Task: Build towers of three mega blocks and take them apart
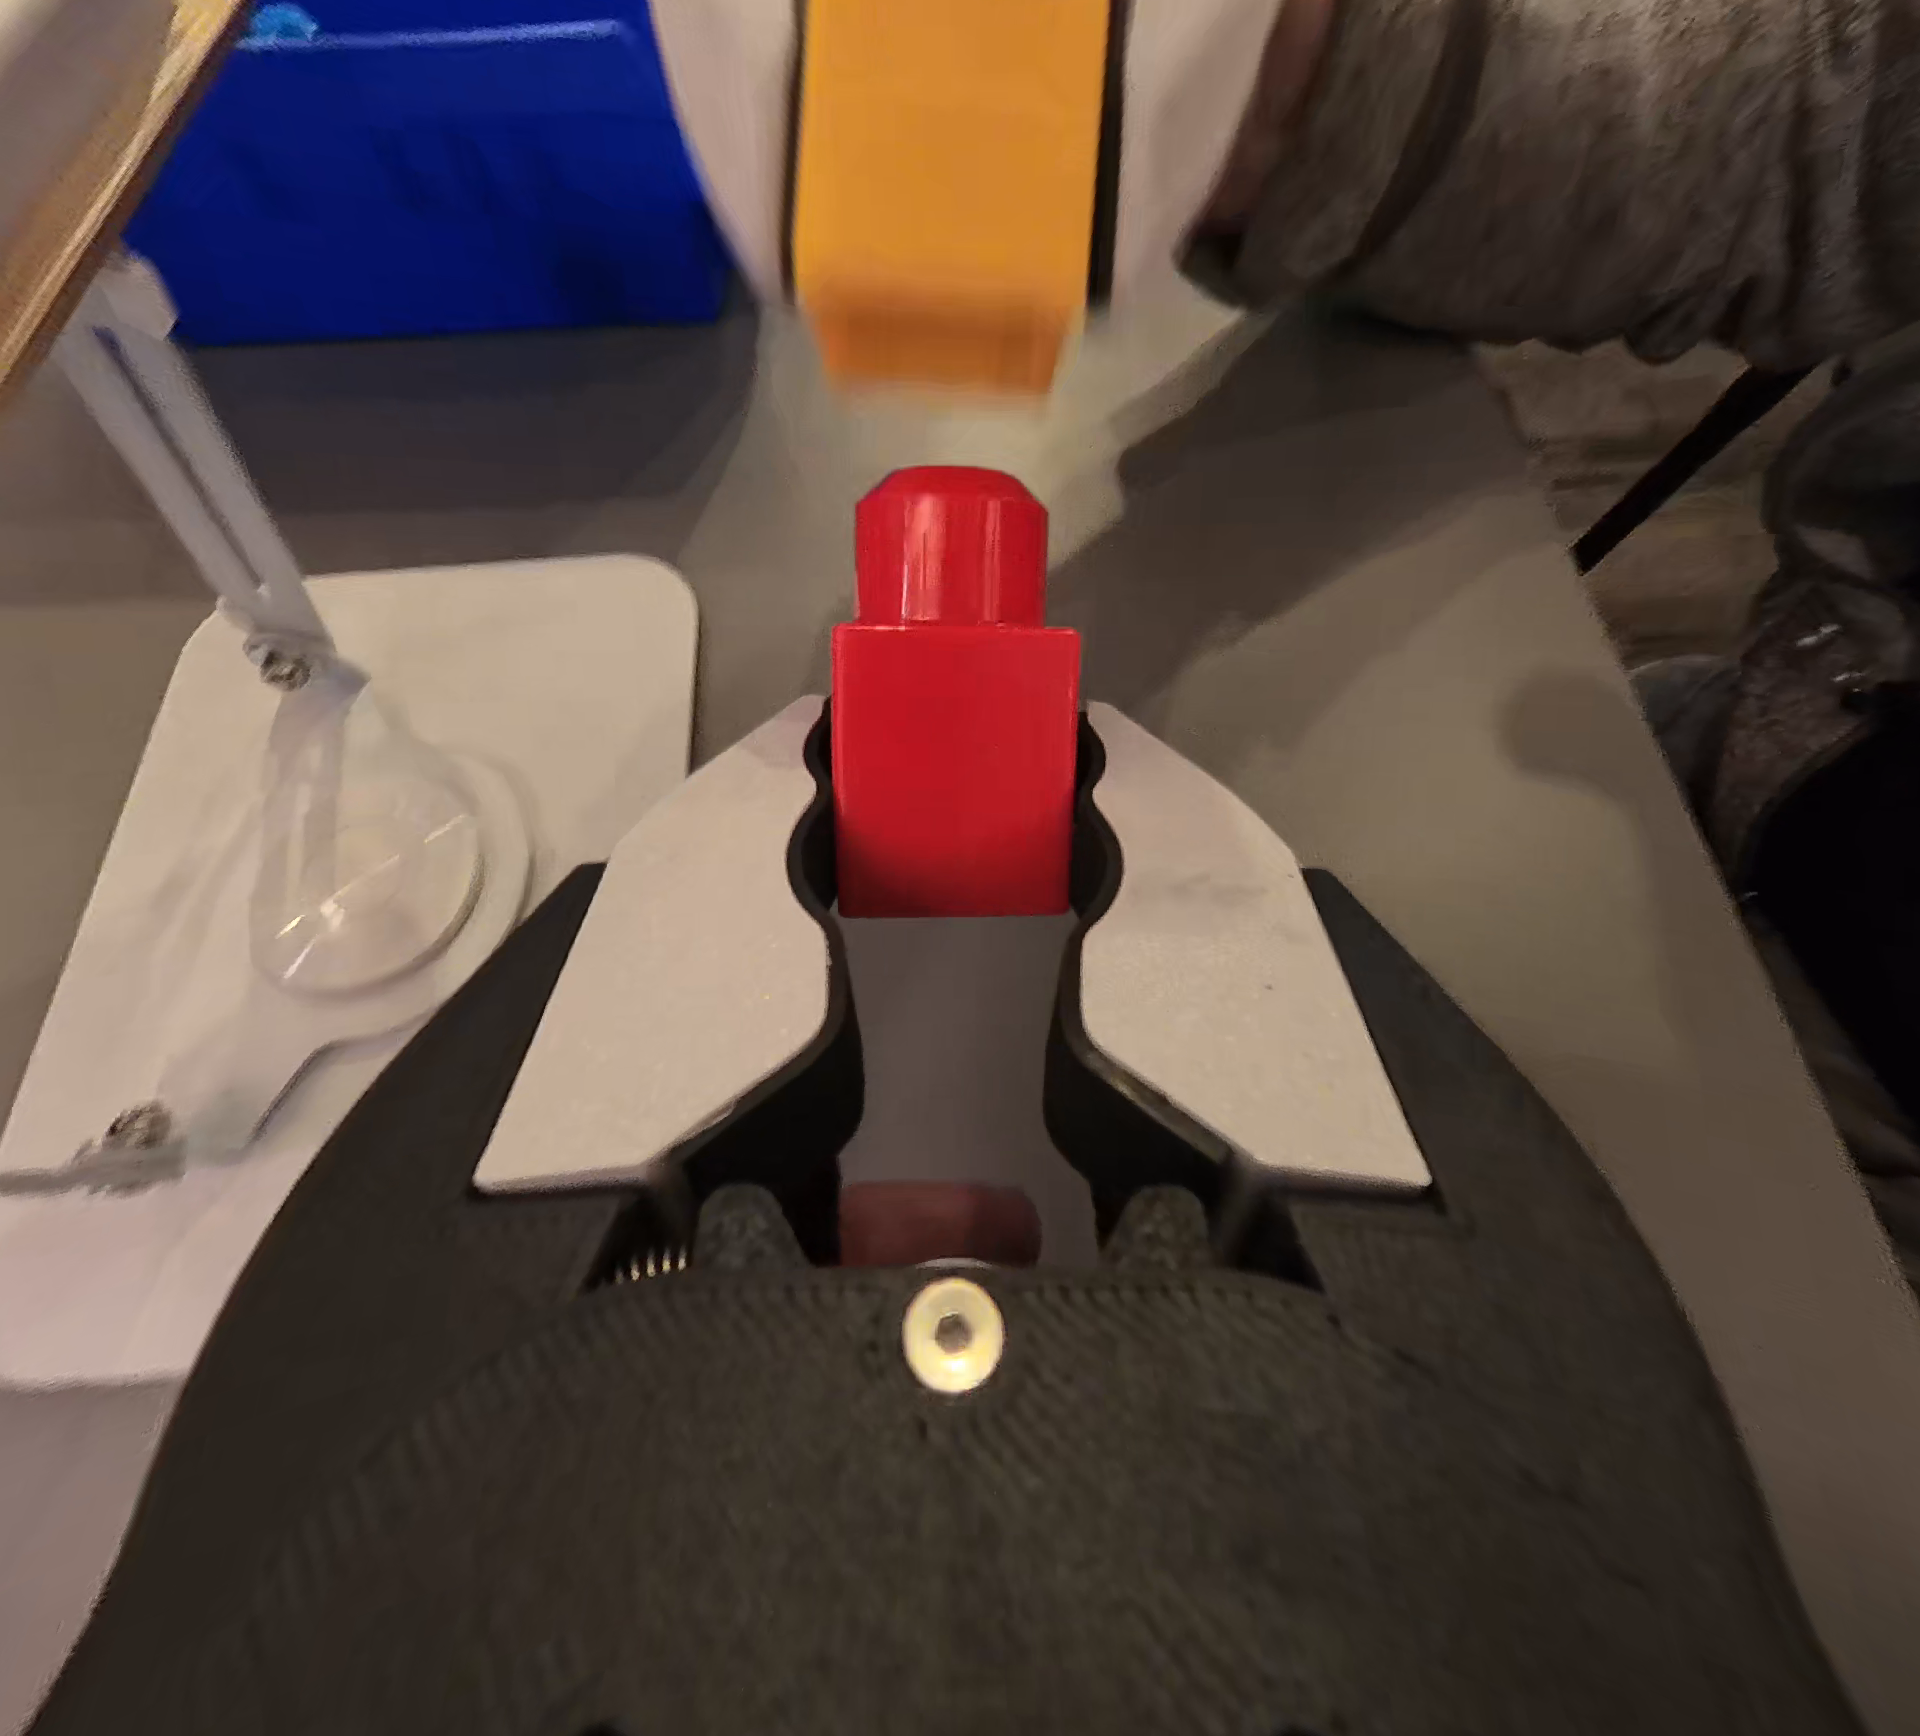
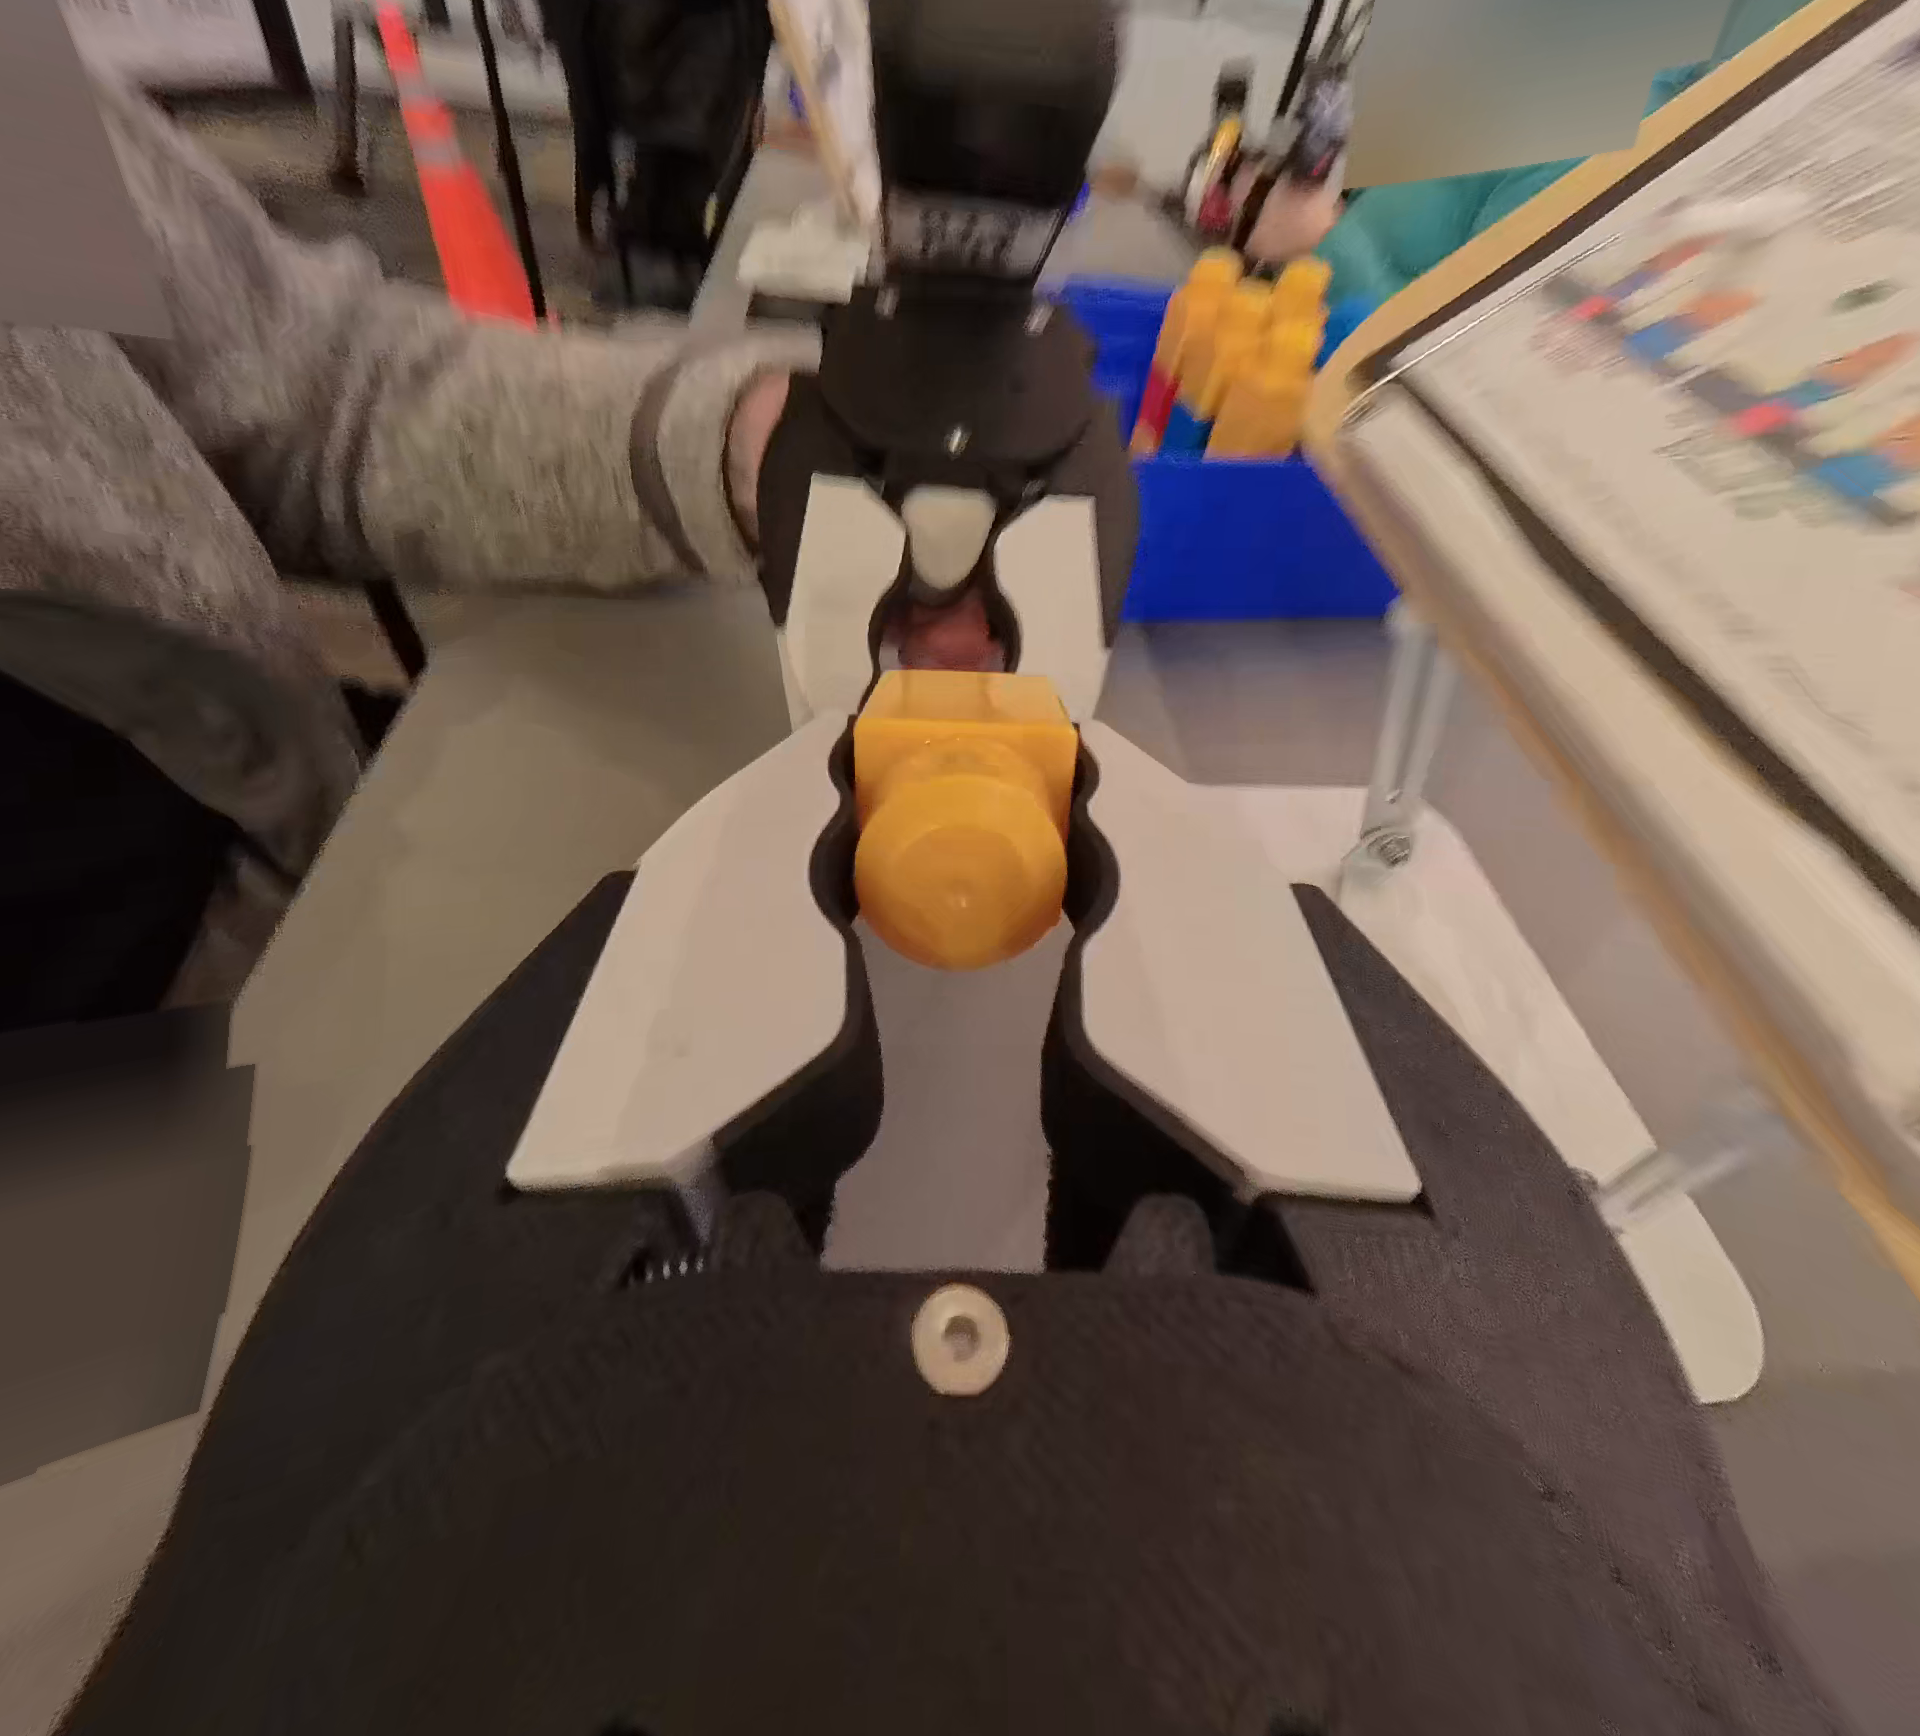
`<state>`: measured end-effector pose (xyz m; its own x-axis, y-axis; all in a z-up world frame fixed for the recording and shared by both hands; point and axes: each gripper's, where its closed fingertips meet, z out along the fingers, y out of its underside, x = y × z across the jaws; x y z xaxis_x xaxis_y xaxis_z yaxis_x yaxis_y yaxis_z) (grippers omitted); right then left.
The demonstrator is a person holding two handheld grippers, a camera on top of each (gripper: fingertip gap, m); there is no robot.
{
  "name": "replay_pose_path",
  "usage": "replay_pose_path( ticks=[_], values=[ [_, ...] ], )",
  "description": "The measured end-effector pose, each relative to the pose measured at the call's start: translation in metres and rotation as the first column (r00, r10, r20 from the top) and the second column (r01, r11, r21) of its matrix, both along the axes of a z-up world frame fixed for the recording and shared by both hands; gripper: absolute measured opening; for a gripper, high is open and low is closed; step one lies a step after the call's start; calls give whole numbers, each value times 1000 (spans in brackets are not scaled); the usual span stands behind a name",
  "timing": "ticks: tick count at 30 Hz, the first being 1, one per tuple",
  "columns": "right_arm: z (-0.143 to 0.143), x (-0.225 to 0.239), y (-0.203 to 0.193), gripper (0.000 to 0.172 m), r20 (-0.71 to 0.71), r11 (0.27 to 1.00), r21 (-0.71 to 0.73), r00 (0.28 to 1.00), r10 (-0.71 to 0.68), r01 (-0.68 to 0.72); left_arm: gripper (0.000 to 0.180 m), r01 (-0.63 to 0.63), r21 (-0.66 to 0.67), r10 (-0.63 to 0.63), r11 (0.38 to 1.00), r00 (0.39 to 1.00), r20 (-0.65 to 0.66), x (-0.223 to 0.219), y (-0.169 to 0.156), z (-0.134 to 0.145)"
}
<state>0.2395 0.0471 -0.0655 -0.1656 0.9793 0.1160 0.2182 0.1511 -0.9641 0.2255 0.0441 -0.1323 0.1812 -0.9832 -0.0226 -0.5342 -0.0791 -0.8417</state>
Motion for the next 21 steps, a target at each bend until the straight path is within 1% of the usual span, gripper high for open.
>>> replay_pose_path(
  ticks=[1,2,4,6,8,9,12,15,16,19,21],
  values=[
    [12,11,6,36,-55,999,-35,998,-8,6,40,-11,1,11,1000,1000,16,-3,2,2],
    [20,22,14,36,-74,999,-37,997,-34,31,40,1,-17,0,1000,998,59,-4,0,8],
    [32,44,26,36,-101,996,-15,991,-88,87,40,-29,15,29,999,999,44,-8,5,11],
    [40,63,34,36,-84,989,26,986,-142,144,40,-24,-2,25,1000,997,73,-8,5,15],
    [45,83,44,36,-46,977,80,980,-193,196,40,-27,6,26,1000,998,50,-8,6,10],
    [44,95,54,36,-4,965,115,972,-236,235,40,-19,2,18,1000,999,51,-7,5,9],
    [33,132,85,36,141,935,182,933,-332,306,40,-7,5,7,1000,999,46,-3,3,8],
    [22,167,111,36,243,923,191,895,-375,335,40,8,3,-8,1000,999,49,0,1,8],
    [14,180,123,37,301,909,218,861,-409,356,41,9,4,-9,1000,999,45,0,1,7],
    [-16,210,149,37,459,896,235,770,-443,376,41,13,-1,-13,1000,999,46,2,1,6],
    [-34,221,161,37,534,899,218,725,-435,379,40,12,-4,-12,1000,999,40,2,1,4]
  ],
)
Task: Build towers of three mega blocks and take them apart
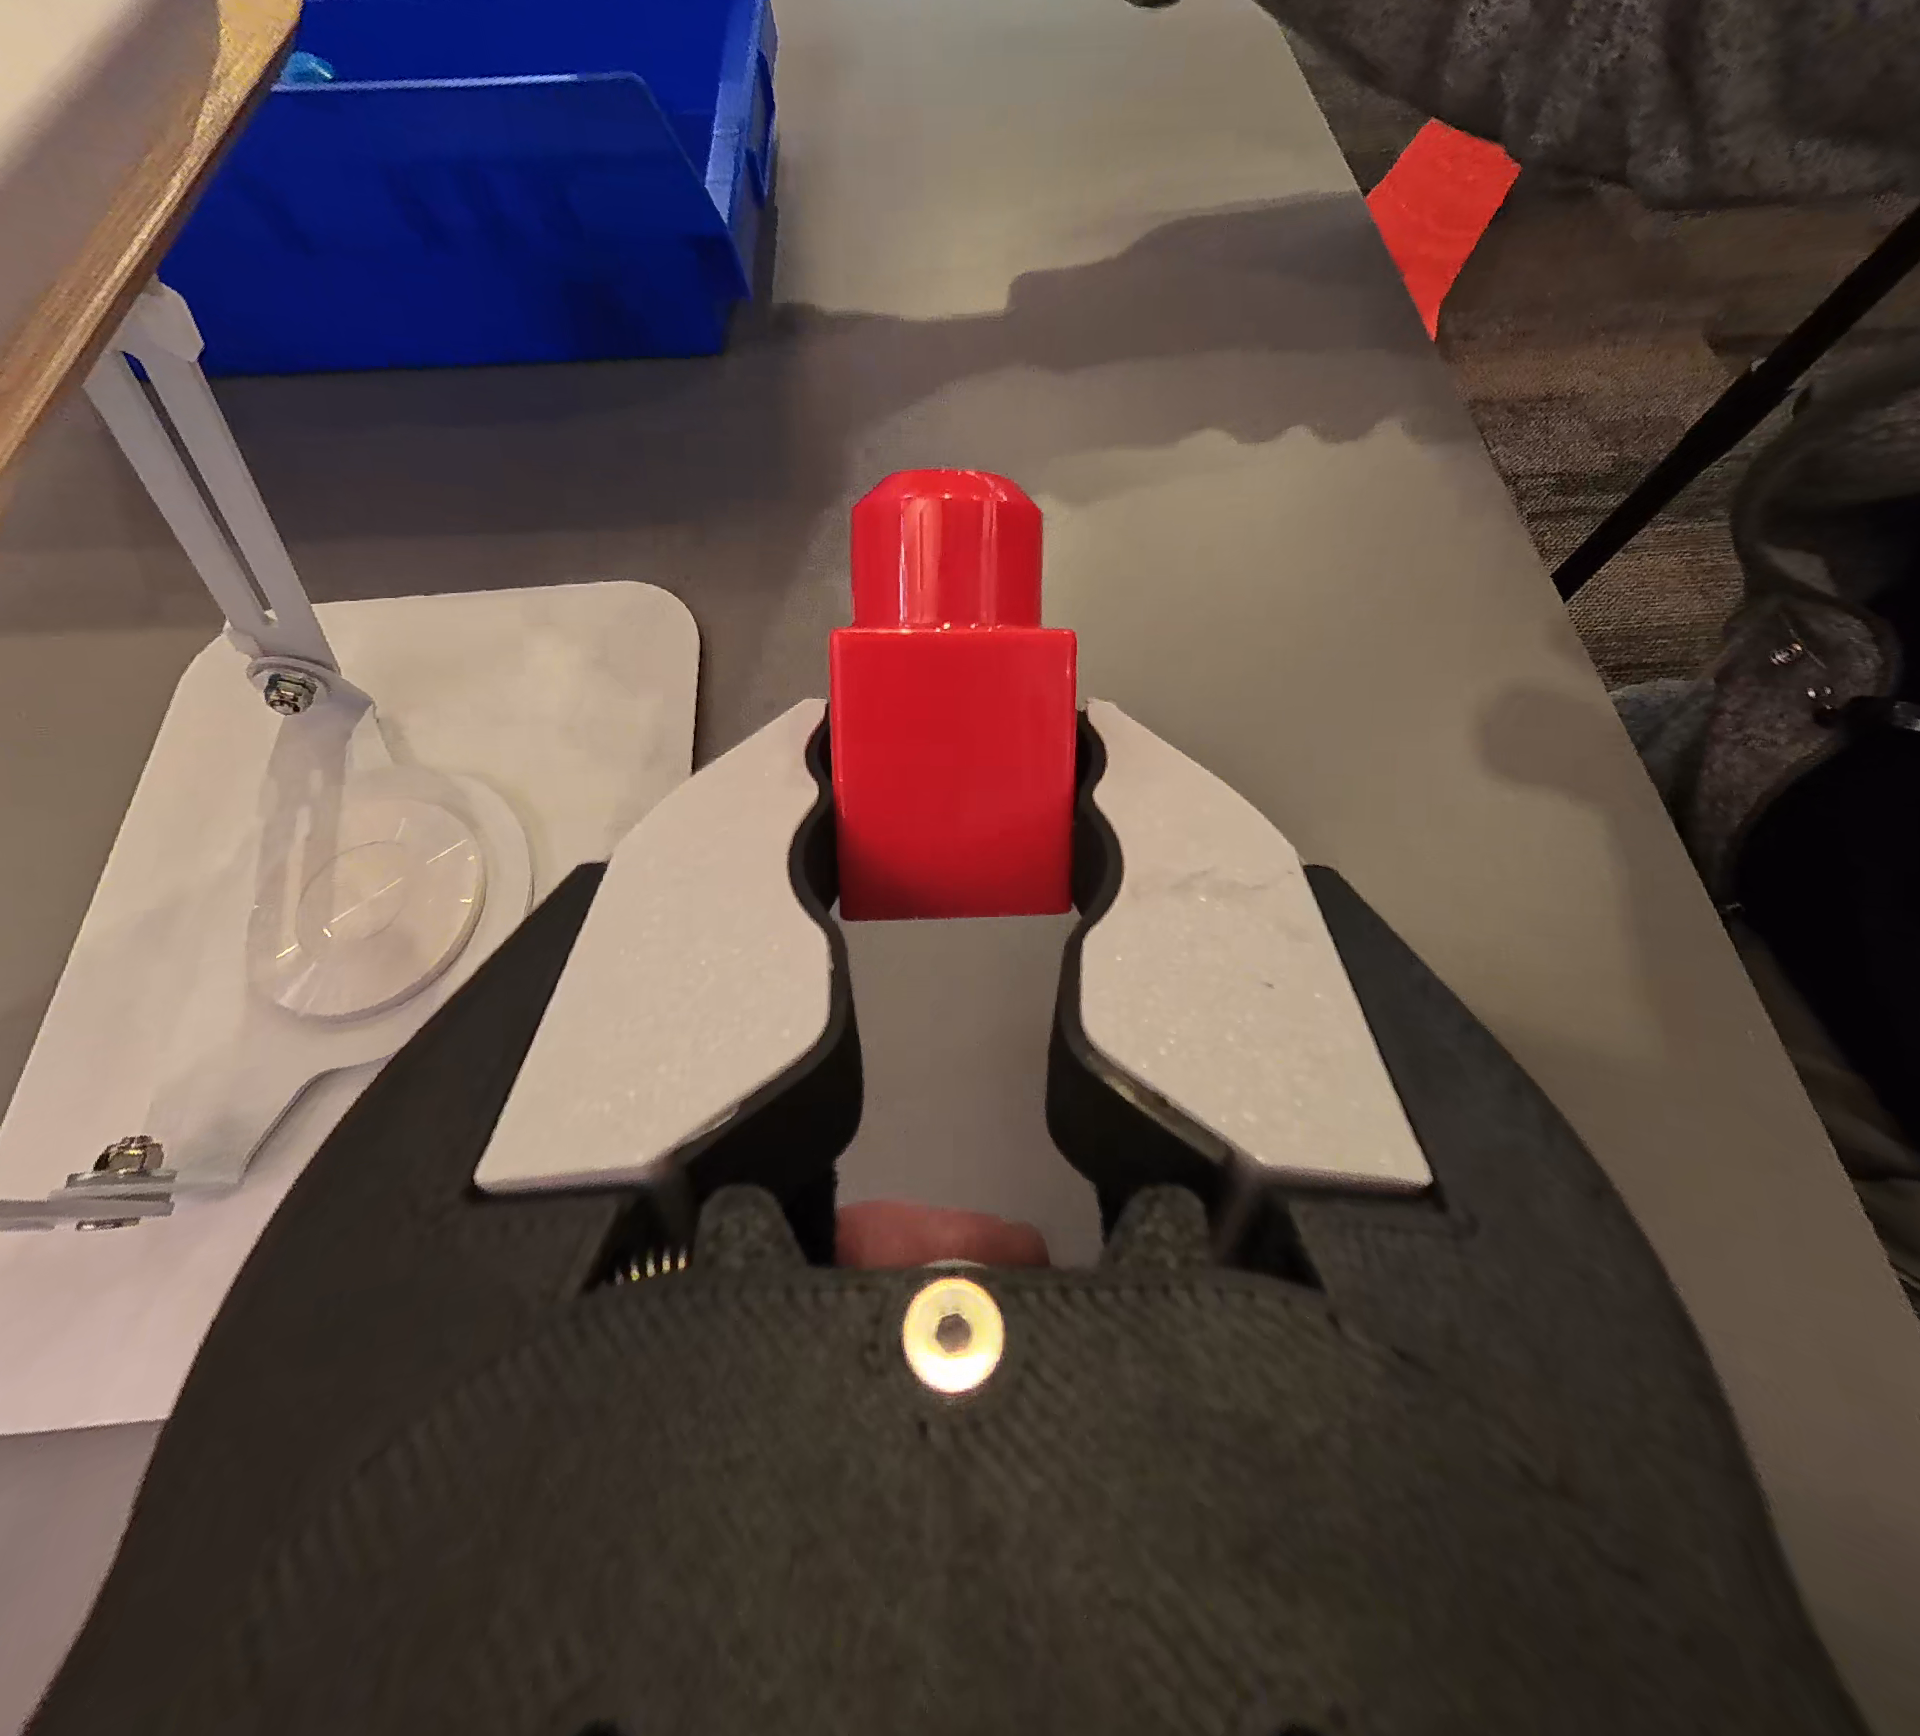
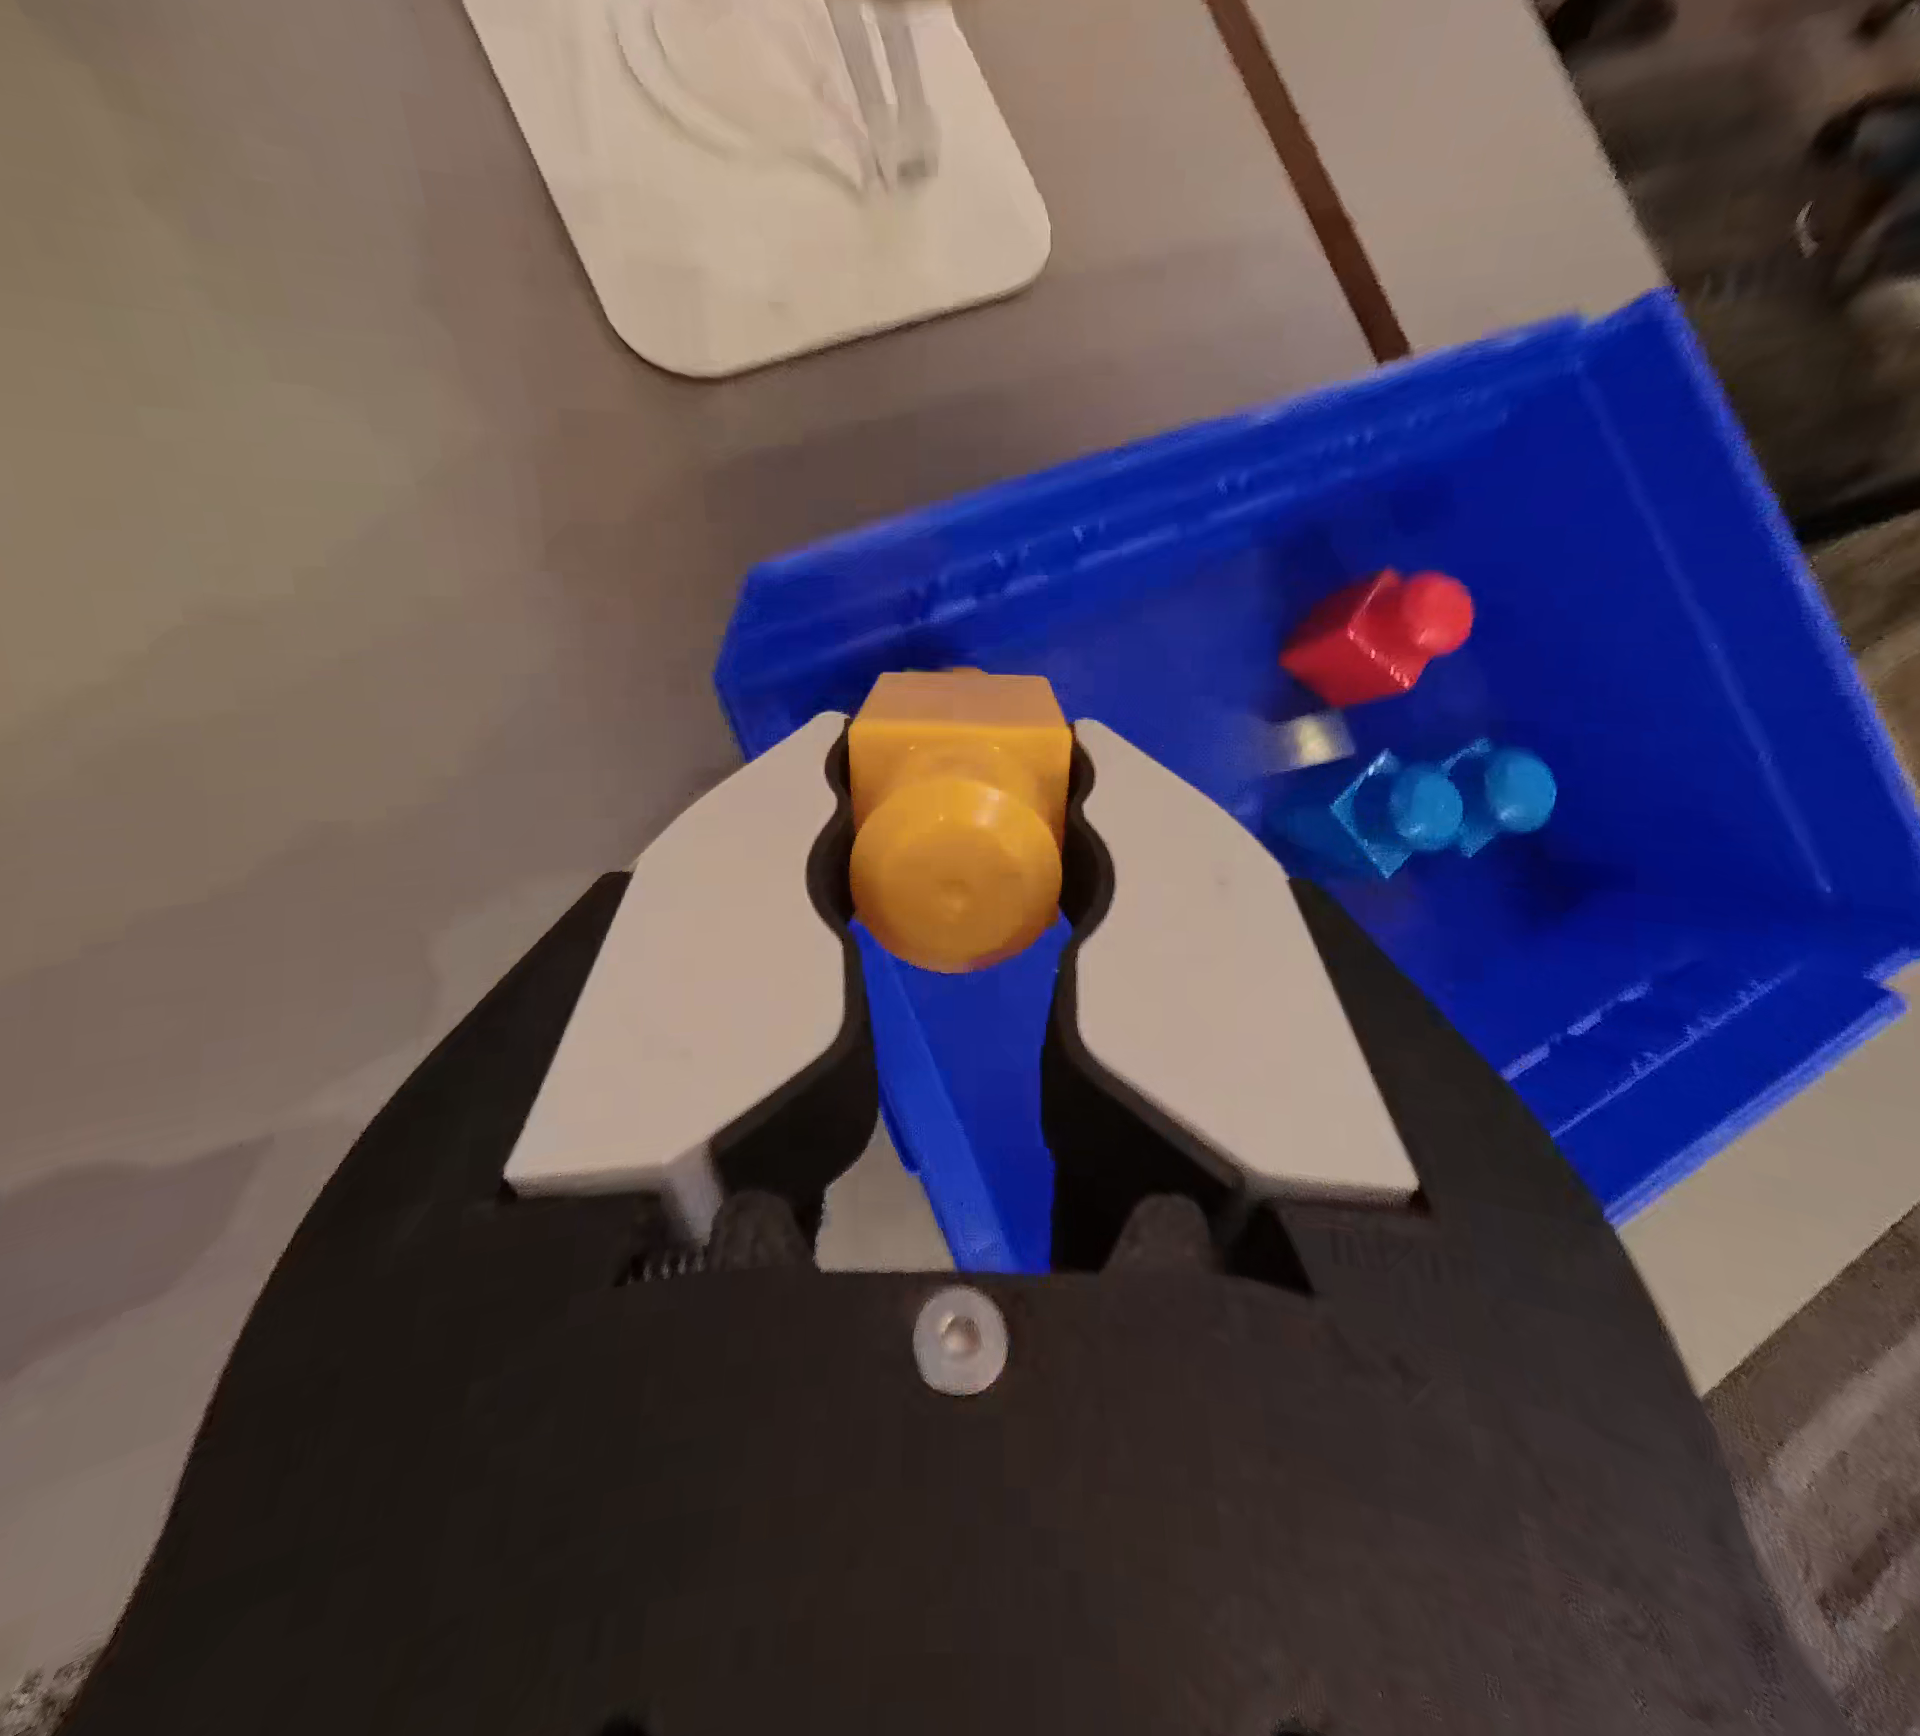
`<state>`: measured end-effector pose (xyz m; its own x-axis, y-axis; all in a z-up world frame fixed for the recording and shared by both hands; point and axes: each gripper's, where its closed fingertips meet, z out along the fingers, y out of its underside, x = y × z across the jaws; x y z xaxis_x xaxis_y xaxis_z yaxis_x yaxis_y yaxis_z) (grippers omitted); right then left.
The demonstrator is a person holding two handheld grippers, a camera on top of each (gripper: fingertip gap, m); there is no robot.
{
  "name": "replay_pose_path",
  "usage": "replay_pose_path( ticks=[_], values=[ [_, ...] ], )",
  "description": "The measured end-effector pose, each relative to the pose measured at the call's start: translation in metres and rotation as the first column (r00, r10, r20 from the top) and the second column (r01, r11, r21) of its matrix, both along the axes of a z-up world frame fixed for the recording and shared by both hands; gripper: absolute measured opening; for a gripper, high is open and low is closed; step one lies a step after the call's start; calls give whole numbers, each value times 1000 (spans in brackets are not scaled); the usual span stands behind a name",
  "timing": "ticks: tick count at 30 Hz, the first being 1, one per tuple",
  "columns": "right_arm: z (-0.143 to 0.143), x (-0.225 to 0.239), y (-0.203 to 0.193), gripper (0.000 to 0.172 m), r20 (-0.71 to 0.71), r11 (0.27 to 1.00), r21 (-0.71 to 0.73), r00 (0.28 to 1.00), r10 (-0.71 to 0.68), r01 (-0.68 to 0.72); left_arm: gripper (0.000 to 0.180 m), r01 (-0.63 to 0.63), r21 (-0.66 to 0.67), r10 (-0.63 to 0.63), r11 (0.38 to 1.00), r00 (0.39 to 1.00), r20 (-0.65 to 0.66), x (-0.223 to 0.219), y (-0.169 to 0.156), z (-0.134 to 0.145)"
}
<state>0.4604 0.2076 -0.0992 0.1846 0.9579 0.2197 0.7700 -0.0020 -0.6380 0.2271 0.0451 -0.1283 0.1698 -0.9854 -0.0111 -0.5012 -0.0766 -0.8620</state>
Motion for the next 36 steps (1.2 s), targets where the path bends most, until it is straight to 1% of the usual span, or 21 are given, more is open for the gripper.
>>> replay_pose_path(
  ticks=[5,7,10,16,19,21,22,23,24,27,29,31,32,33,34,36],
  values=[
    [-43,16,22,37,163,995,-94,986,-21,36,40,4,-12,-4,1000,1000,-13,1,0,-4],
    [-61,21,26,37,249,990,-135,968,-13,48,40,7,-17,-7,1000,1000,-13,1,0,-5],
    [-83,21,27,37,332,982,-187,943,36,29,40,8,-21,-8,1000,1000,-19,1,0,-7],
    [-106,18,28,37,413,956,-293,901,134,-8,41,10,-27,-11,1000,1000,-24,1,-1,-9],
    [-110,10,26,37,399,945,-325,902,165,-29,40,12,-30,-12,999,1000,-21,1,-1,-9],
    [-114,10,26,37,421,939,-344,892,166,-12,41,12,-34,-12,999,1000,-20,2,0,-10],
    [-115,9,23,38,421,931,-366,891,170,-4,40,12,-36,-12,999,1000,-21,2,1,-11],
    [-115,9,27,46,429,935,-354,891,149,14,41,12,-37,-13,999,1000,-23,2,1,-12],
    [-114,11,29,52,440,940,-339,888,136,24,41,13,-37,-14,999,1000,-25,2,0,-12],
    [-102,14,32,56,431,948,-317,895,119,26,40,10,-35,-11,999,1000,-20,3,1,-11],
    [-87,22,36,55,445,965,-258,892,81,41,41,6,-33,-6,999,1000,-6,3,2,-8],
    [-60,20,31,54,402,986,-159,915,25,43,40,-4,-26,4,1000,1000,3,3,3,-6],
    [-43,16,25,49,369,993,-111,929,8,35,40,-5,-25,5,1000,1000,8,3,3,-4],
    [-26,8,16,49,332,998,-62,943,3,18,40,-4,-23,4,1000,1000,12,4,2,-3],
    [-9,-5,2,48,285,1000,-14,958,21,-18,40,-6,-18,6,1000,1000,14,5,2,-2],
    [20,-40,-31,39,203,994,79,977,62,-79,40,-4,-9,5,1000,1000,18,8,1,1]
  ],
)
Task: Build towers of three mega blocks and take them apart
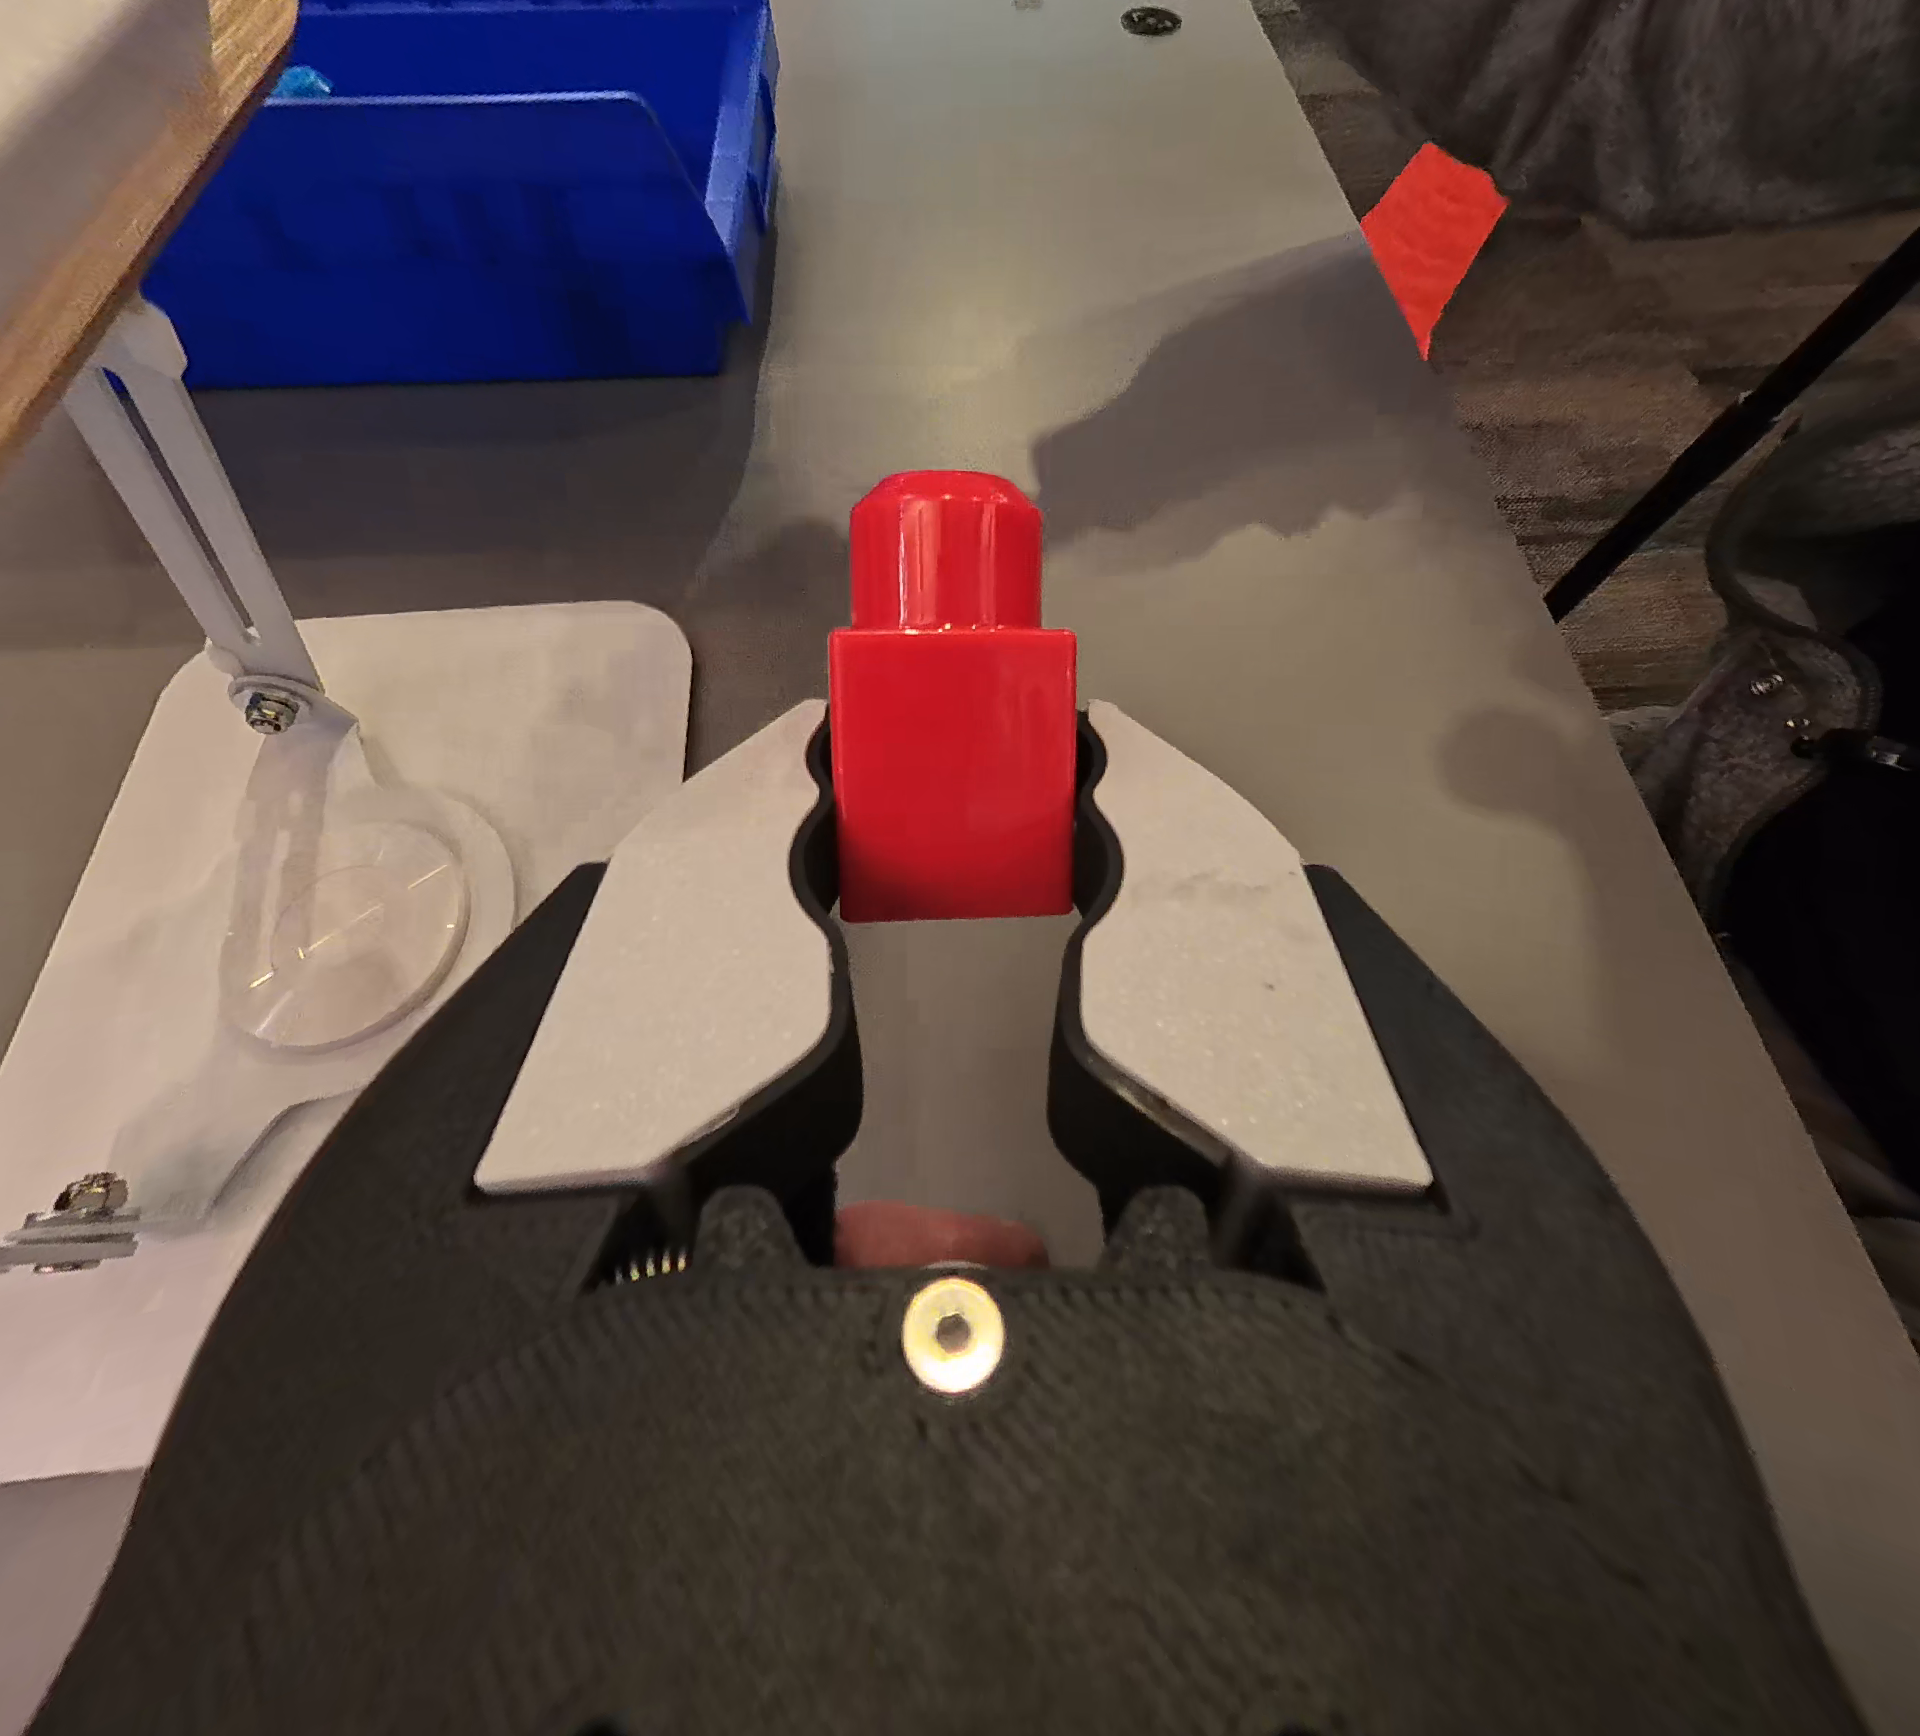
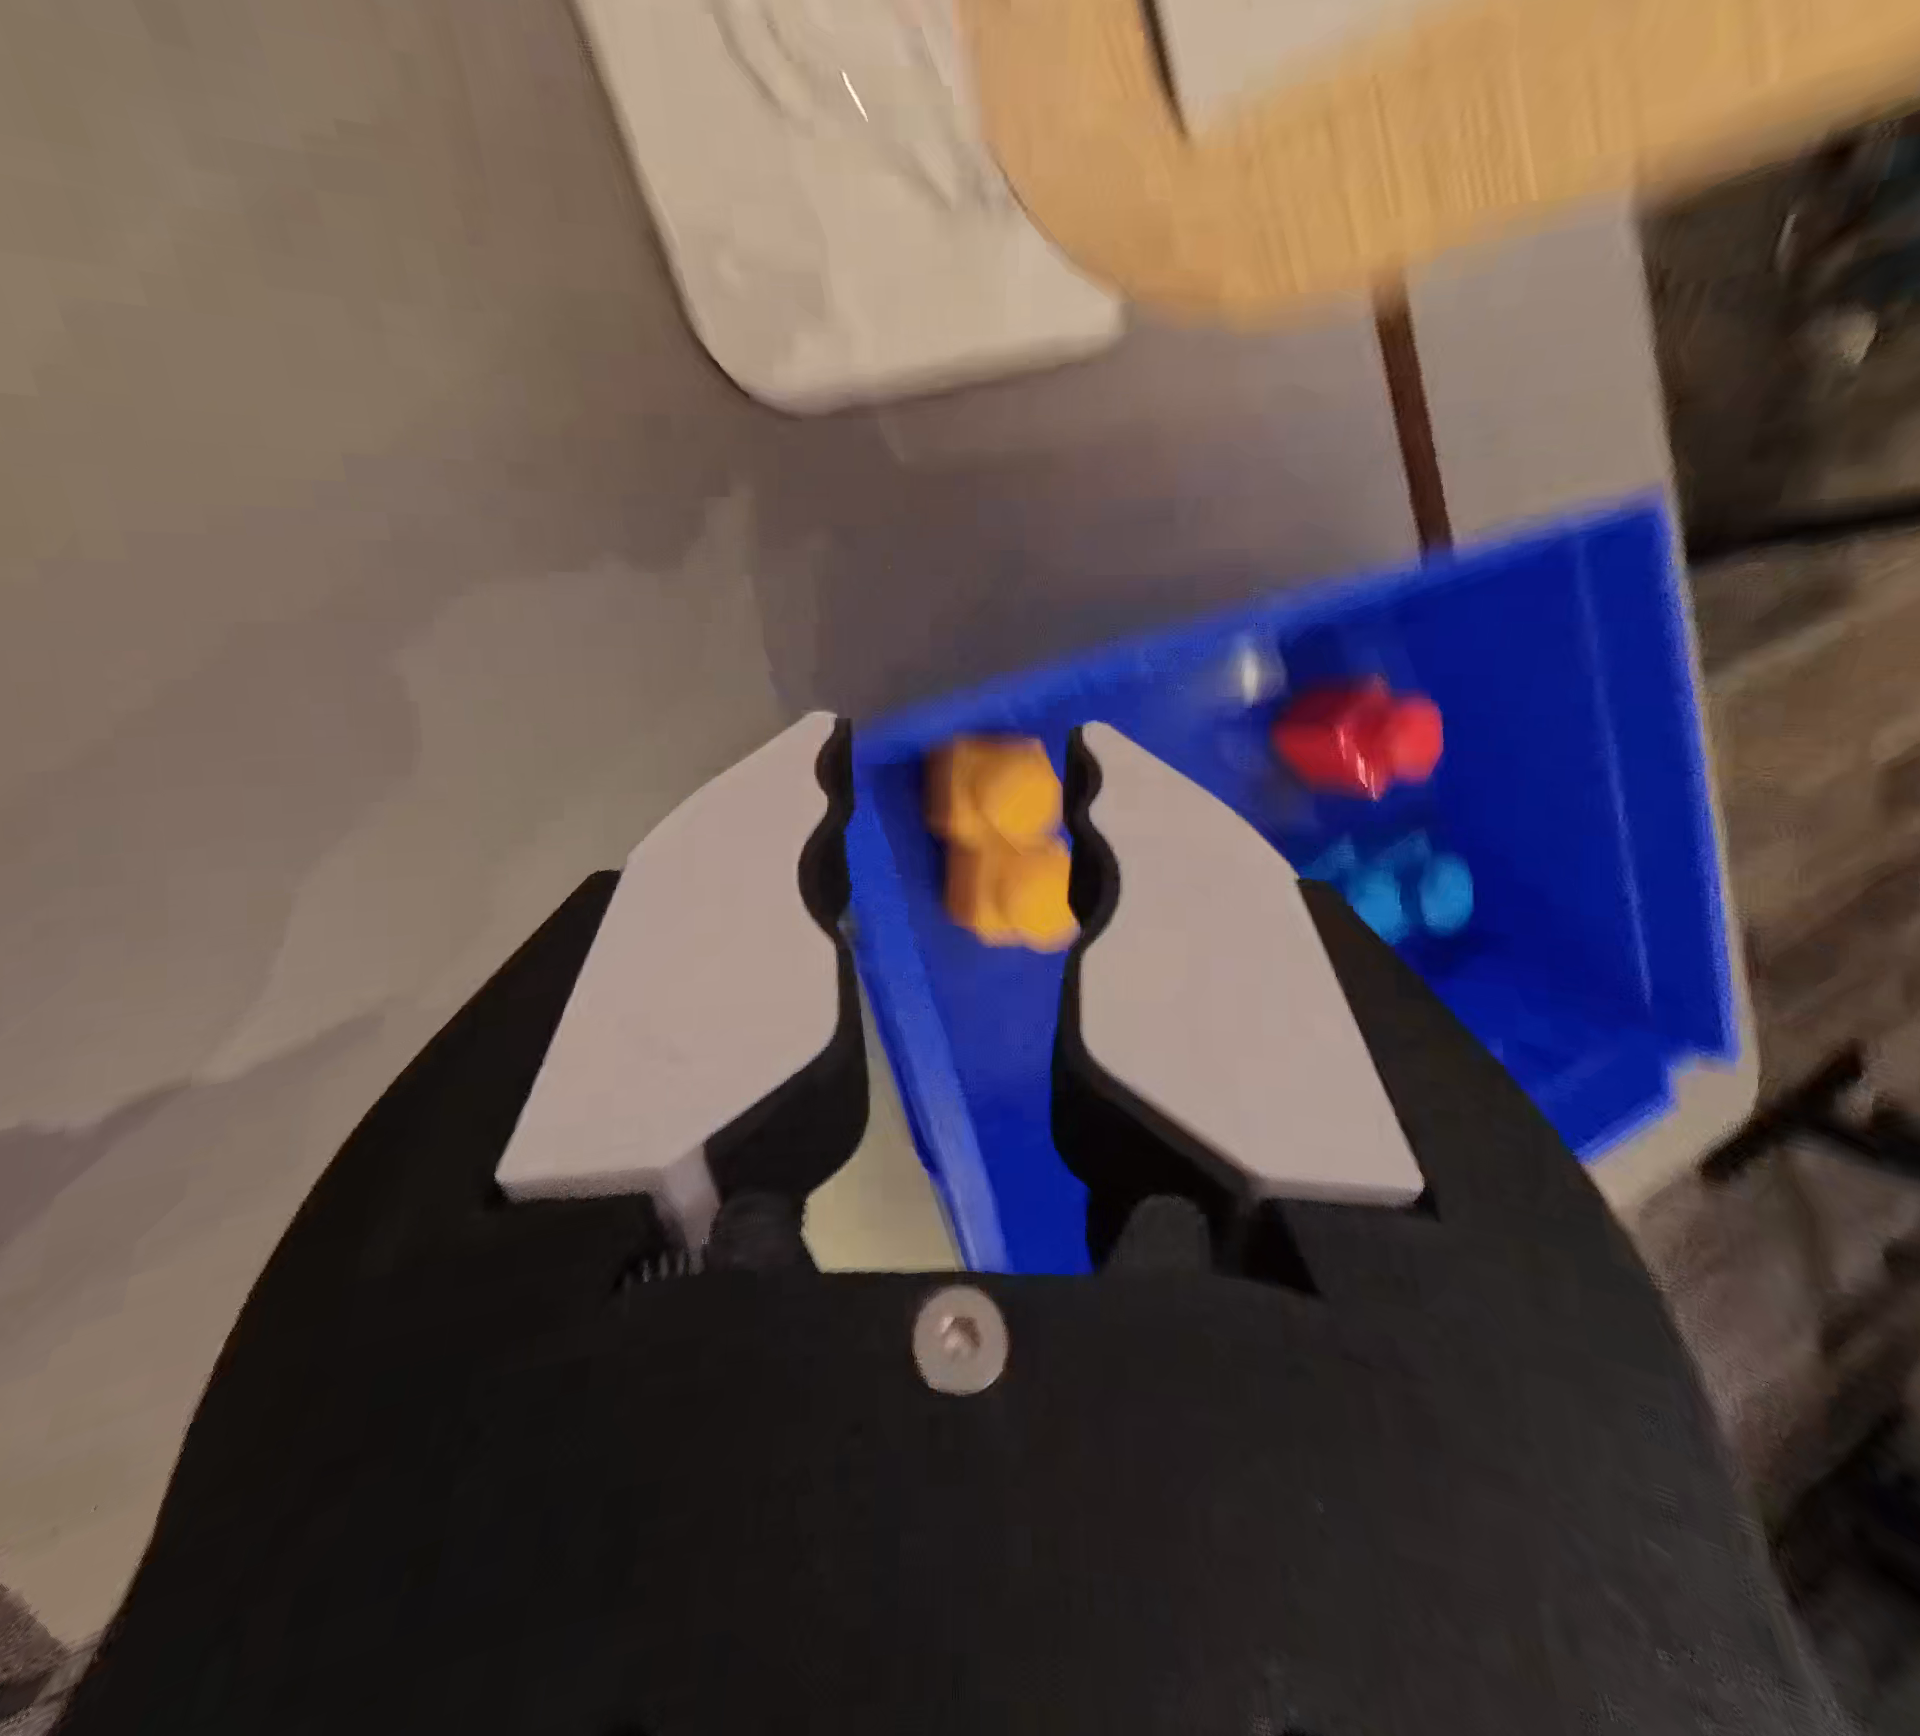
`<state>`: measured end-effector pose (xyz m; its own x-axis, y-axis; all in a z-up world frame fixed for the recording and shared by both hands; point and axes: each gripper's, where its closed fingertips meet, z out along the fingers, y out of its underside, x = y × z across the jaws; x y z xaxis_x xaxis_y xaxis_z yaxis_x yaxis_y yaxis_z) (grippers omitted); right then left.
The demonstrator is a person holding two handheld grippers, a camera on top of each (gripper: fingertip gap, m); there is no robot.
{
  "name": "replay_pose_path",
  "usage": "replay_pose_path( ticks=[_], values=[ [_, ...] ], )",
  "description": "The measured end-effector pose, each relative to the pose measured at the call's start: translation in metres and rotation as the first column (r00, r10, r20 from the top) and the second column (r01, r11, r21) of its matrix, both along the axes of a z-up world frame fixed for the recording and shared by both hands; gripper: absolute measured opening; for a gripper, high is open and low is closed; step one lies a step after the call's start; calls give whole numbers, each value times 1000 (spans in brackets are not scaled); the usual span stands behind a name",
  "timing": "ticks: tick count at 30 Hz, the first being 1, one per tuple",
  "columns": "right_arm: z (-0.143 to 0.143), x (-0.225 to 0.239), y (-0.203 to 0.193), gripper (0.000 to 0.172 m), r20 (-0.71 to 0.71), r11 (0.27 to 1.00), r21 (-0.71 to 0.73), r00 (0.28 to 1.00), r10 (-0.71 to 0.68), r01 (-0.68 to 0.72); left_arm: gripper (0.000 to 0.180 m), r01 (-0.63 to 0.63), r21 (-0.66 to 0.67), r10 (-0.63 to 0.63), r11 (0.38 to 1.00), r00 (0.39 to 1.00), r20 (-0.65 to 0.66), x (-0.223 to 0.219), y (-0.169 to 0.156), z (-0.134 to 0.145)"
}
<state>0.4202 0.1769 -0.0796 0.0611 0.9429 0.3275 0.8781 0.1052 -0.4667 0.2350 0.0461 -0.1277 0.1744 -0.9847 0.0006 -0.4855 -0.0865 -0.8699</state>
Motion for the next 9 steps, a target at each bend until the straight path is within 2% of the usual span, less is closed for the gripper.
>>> replay_pose_path(
  ticks=[2,5,7,8,9],
  values=[
    [13,-48,-50,33,-104,988,11,983,151,-151,40,-7,15,7,1000,1000,-1,3,0,2],
    [5,-108,-103,33,-169,957,-2,944,285,-289,40,-21,47,22,999,1000,-9,6,0,4],
    [1,-140,-121,43,-279,949,-135,930,238,-284,40,-55,102,56,993,998,-11,6,3,8],
    [3,-154,-130,43,-372,927,-217,904,212,-306,41,-87,149,92,985,995,-27,4,8,9],
    [2,-162,-129,38,-425,916,-299,897,124,-268,41,-114,186,121,976,992,-22,4,11,13]
  ],
)
